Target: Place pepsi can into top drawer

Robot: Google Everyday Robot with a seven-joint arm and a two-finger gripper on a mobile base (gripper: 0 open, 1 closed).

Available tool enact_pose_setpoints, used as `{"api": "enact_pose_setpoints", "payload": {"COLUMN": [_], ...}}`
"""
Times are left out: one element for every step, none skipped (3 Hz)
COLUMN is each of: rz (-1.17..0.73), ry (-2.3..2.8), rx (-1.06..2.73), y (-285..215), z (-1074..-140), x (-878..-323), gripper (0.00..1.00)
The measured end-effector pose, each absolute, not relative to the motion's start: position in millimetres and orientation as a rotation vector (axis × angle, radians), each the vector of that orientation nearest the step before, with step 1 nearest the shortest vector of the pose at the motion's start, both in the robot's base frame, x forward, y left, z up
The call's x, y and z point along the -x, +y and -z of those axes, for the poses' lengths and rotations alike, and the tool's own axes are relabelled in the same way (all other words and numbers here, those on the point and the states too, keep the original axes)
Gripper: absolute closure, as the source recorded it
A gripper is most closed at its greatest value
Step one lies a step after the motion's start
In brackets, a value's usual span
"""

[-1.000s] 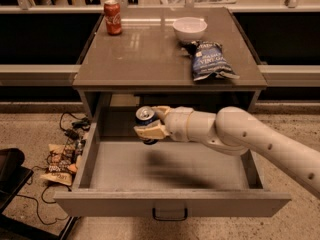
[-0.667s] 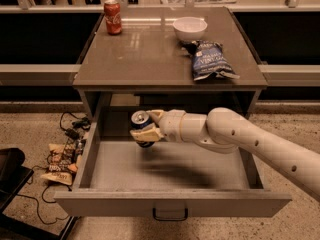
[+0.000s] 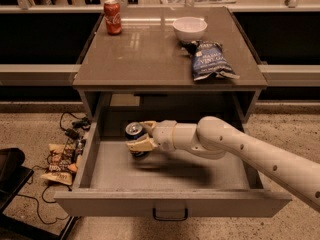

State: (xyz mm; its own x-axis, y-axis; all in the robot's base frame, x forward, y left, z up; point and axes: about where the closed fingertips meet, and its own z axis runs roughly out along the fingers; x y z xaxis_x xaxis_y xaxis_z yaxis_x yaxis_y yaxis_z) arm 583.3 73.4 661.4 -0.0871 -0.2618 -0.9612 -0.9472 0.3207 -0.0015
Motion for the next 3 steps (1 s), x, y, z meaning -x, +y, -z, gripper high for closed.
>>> {"api": "enact_pose_setpoints", "payload": {"rz": [-0.857,-0.857,-0.857], "ry": [1.578,1.578,1.578], "rx": [1.132,1.132,1.132], "y": [74.9,74.9,74.9], "z": [-659.3,-659.5,-659.6], "x": [-582.6,-582.6,-582.6], "gripper": [0.58,0.35,0.11]}}
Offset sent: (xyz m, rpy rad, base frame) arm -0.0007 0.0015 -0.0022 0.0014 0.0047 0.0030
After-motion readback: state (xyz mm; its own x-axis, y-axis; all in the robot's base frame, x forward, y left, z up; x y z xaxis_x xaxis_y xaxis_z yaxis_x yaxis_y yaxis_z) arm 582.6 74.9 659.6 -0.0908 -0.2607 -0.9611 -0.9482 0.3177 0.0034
